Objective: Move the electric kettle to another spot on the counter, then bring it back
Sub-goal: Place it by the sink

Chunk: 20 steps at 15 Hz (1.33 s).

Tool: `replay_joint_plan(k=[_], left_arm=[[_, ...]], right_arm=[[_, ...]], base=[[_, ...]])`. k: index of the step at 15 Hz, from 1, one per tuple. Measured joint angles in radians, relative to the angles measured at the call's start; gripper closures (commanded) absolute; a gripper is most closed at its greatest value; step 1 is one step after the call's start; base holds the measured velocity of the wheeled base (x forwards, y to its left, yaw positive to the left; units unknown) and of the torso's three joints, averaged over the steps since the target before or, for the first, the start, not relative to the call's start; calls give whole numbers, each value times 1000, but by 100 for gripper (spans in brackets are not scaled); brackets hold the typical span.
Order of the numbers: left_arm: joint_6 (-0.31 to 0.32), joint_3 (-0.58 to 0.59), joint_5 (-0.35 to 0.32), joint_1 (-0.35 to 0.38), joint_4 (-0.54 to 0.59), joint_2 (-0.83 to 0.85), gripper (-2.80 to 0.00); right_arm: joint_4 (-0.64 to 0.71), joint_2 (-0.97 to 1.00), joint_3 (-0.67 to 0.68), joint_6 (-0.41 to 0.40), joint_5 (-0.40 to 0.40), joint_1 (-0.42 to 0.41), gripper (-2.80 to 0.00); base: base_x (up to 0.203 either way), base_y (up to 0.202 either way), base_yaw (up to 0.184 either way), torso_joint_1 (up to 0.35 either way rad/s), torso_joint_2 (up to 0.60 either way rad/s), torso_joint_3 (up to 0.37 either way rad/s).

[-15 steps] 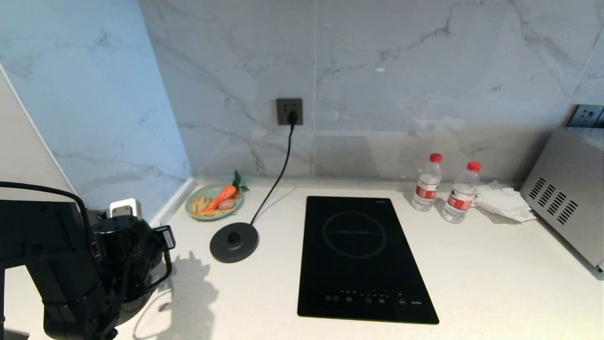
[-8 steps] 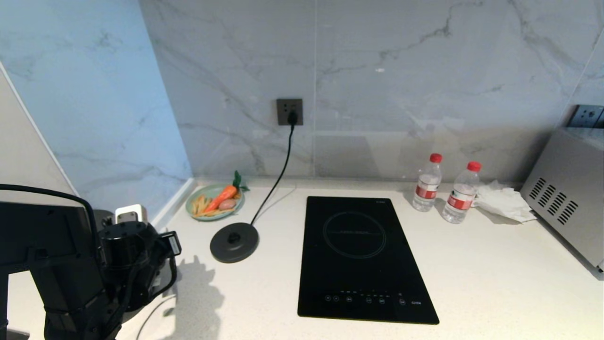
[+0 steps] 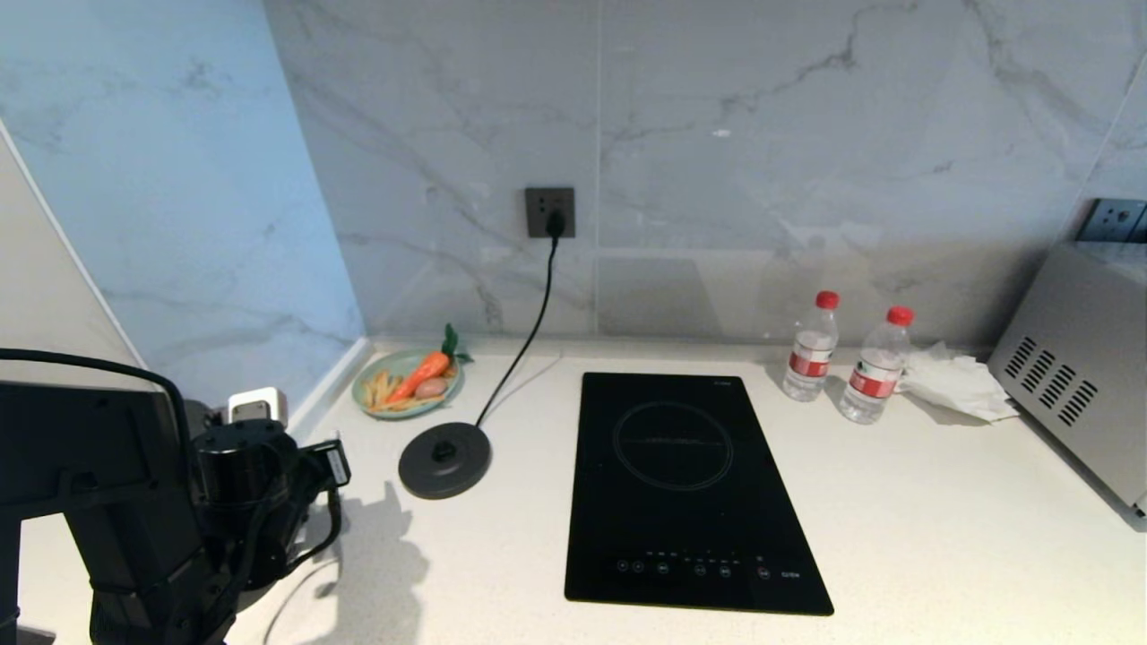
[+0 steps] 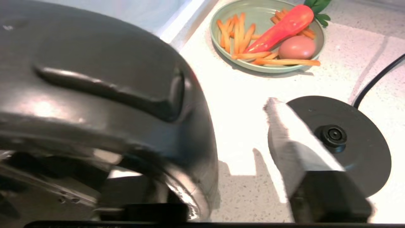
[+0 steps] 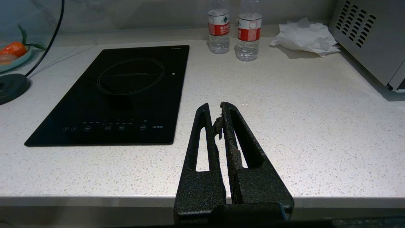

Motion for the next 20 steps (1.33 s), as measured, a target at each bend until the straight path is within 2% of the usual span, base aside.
replay_joint_plan(k=[9, 18, 20], left_arm=[[0, -2, 4, 16, -2, 1, -280], [1, -18, 2, 26, -1, 9, -280], [3, -27, 3, 24, -3, 13, -280]], right_arm=[[-1, 0, 0, 0, 0, 0, 0], [-1, 0, 0, 0, 0, 0, 0], [-1, 0, 0, 0, 0, 0, 0]], base=[[0, 0, 0, 0, 0, 0], [-181, 0, -1, 1, 2, 2], [-48, 0, -1, -8, 1, 1]])
